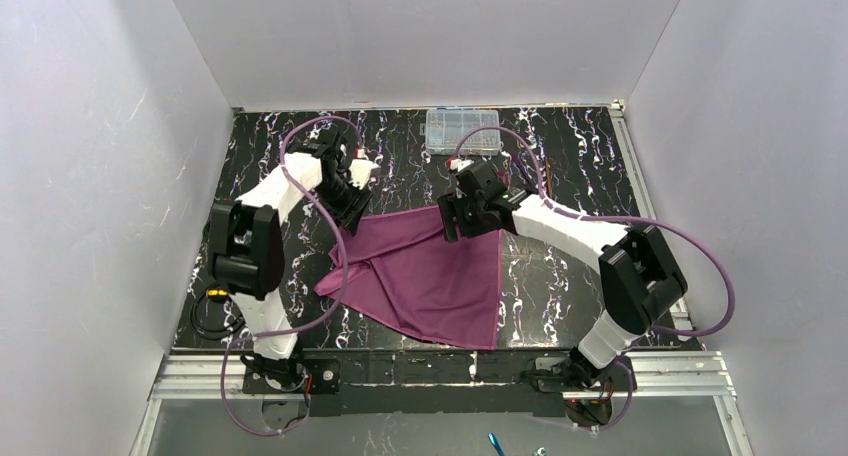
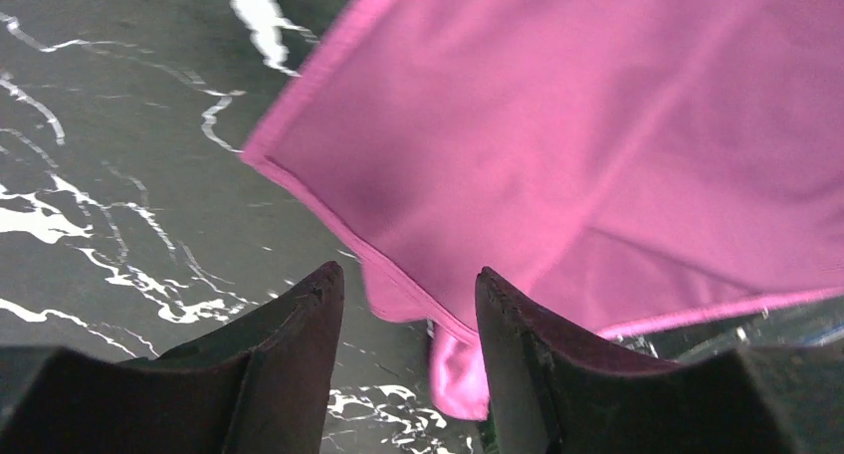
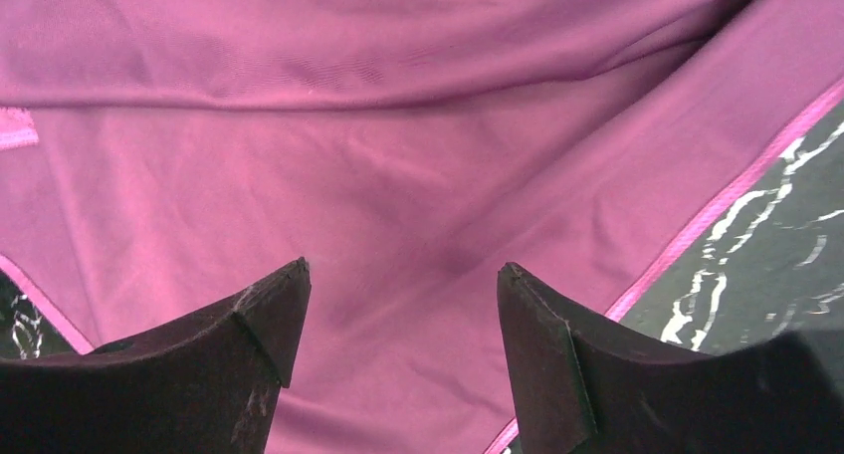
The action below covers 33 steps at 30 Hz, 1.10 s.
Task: Fold the napkin into a case and place the utensils inside
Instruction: Smooth out the napkin at the center of the board.
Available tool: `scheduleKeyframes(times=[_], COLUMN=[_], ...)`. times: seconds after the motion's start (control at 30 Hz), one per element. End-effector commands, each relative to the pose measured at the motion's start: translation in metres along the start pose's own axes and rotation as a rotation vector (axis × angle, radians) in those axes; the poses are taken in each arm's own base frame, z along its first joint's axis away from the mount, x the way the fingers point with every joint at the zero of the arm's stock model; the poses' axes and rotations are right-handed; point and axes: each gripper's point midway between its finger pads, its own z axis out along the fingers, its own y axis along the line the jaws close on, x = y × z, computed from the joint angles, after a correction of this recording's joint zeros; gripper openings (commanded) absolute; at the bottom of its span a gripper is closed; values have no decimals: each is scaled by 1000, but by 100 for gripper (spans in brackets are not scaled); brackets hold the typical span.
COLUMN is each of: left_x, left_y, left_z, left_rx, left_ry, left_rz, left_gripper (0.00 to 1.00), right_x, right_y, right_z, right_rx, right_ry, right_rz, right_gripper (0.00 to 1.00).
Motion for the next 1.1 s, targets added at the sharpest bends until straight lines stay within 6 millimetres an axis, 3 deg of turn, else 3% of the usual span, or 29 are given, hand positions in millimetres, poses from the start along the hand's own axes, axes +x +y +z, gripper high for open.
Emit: scheduleKeyframes(times=[0.0, 0.13, 0.4, 0.6, 1.07], left_x=[-10, -7, -3, -2, -23], left_y=[38, 53, 48, 49, 57], left_z=[0, 14, 47, 57, 47], left_rx=[-97, -133, -40, 0, -22], left_ry=[-19, -3, 59, 103, -45], left_rz=[-147, -208, -306, -419, -447], left_gripper=[50, 50, 48, 44, 4], right_x=[-5, -3, 5, 12, 31], right_y=[20, 25, 50, 56, 53], right_z=[0, 3, 5, 3, 6], right_rx=[-93, -109, -173, -189, -191], right_ry=[-55, -73, -70, -72, -46], right_rz=[18, 26, -3, 0, 4], right_gripper=[76, 73, 70, 67, 60])
